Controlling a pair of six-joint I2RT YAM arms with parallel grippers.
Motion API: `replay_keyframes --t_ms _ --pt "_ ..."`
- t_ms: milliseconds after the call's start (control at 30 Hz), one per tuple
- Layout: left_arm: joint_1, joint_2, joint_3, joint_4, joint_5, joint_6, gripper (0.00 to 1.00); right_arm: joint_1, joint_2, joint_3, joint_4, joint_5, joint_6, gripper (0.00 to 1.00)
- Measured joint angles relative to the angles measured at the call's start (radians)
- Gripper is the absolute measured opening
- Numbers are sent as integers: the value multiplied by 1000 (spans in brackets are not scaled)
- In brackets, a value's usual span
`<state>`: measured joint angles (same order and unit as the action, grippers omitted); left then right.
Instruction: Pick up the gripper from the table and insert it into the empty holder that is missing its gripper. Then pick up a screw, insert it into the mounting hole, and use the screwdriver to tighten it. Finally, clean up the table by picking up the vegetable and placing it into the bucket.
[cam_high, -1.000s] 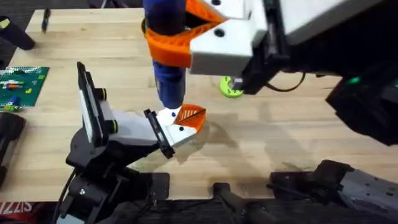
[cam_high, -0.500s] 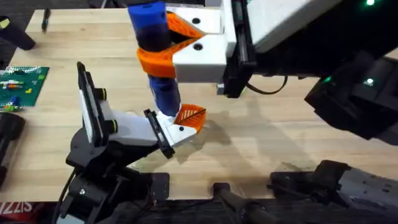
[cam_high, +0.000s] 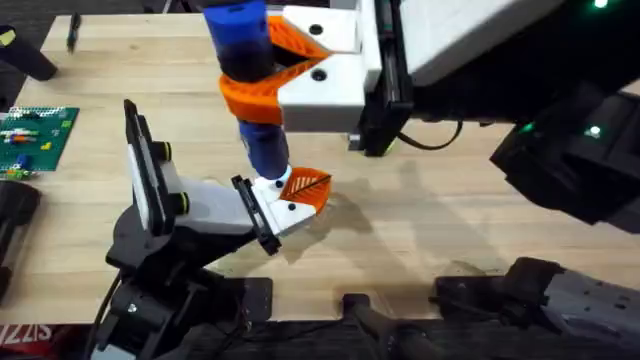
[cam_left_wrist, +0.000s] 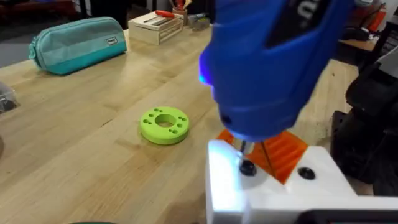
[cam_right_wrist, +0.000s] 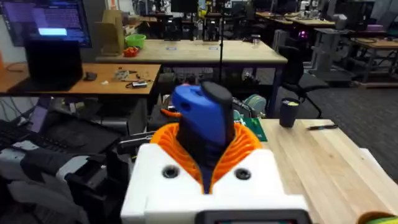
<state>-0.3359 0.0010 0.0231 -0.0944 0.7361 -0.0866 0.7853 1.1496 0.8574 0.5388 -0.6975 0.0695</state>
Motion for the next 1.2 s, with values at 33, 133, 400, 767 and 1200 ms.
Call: replay_keyframes --t_ms 33,133,400,767,1200 --pt "0 0 0 0 0 0 19 0 0 0 0 0 -1 45" --pt "0 0 0 0 0 0 19 0 0 0 0 0 -3 45" --pt "0 0 0 0 0 0 18 0 -20 0 -4 -1 -3 45" --pt "0 0 0 0 0 0 19 0 -30 0 -31 -3 -3 45" --pt "0 0 0 0 0 0 18 0 -16 0 -32 -3 -3 45"
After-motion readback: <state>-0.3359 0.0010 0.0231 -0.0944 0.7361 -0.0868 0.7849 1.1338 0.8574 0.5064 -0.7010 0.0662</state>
